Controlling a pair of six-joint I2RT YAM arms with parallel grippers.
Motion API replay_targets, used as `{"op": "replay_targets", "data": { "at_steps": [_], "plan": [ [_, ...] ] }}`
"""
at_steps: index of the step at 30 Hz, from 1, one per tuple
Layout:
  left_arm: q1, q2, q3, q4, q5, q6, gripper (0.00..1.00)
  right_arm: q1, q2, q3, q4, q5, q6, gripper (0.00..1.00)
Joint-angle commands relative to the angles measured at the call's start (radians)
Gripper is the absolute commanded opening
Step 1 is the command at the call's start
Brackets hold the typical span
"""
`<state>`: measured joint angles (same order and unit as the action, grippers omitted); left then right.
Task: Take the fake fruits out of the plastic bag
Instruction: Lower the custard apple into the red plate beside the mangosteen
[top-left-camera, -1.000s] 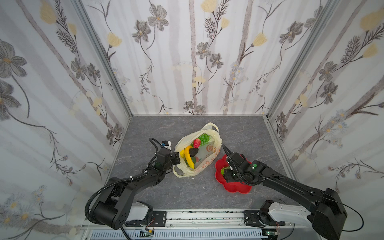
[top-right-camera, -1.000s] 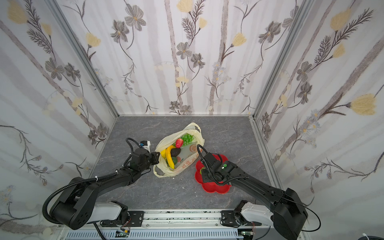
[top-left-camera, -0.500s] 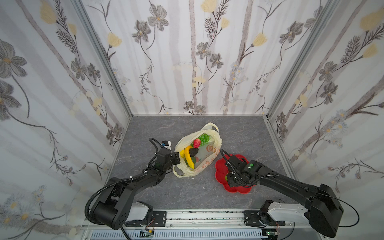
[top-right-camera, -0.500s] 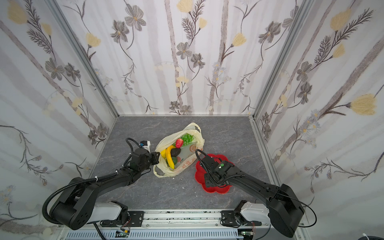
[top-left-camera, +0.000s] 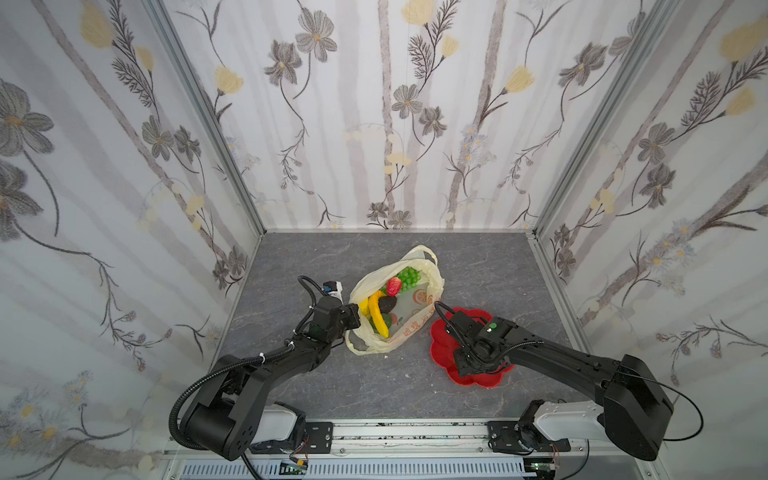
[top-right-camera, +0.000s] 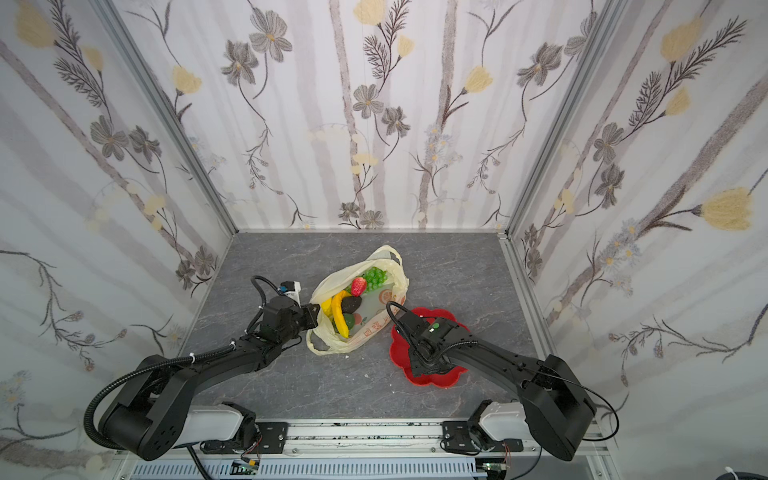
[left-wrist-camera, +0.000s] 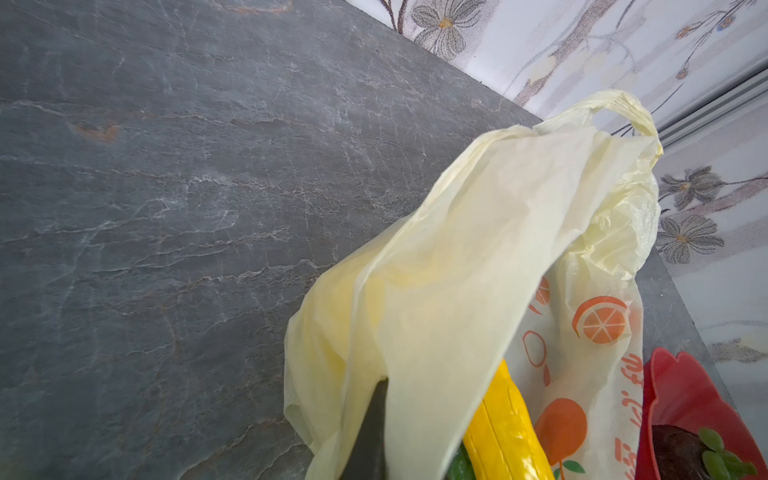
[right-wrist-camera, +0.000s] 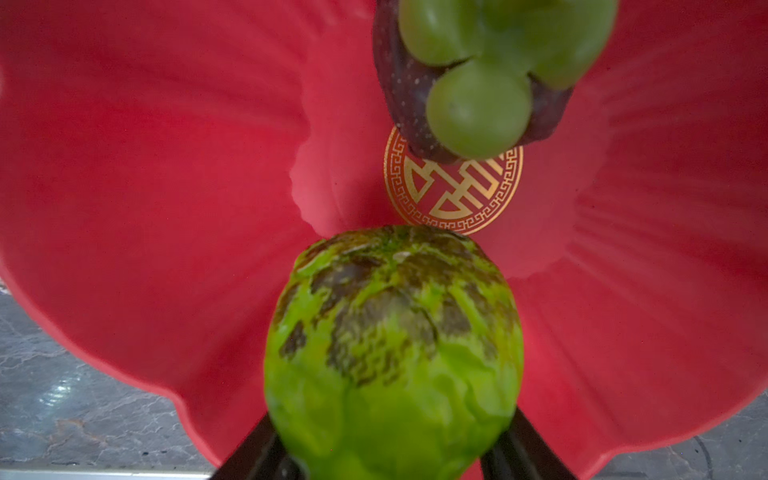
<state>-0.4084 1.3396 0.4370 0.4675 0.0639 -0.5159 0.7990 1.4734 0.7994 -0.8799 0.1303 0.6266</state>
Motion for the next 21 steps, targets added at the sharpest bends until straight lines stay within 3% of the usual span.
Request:
{"op": "replay_targets", "data": {
  "at_steps": [1,5,21],
  "plan": [
    [0.000,-0.003,0.004,0.024,-0.001,0.000,0.10,0.002,0.014,0.003,0.021,0.047,0.006,0.64],
    [0.000,-0.003,0.005,0.025,-0.001,0.000,0.09,0.002,0.019,0.005,0.027,0.057,0.006,0.70],
    [0.000,0.000,0.005,0.024,0.002,-0.001,0.09,0.002,-0.004,0.049,-0.001,0.085,0.005,0.78]
  ]
}}
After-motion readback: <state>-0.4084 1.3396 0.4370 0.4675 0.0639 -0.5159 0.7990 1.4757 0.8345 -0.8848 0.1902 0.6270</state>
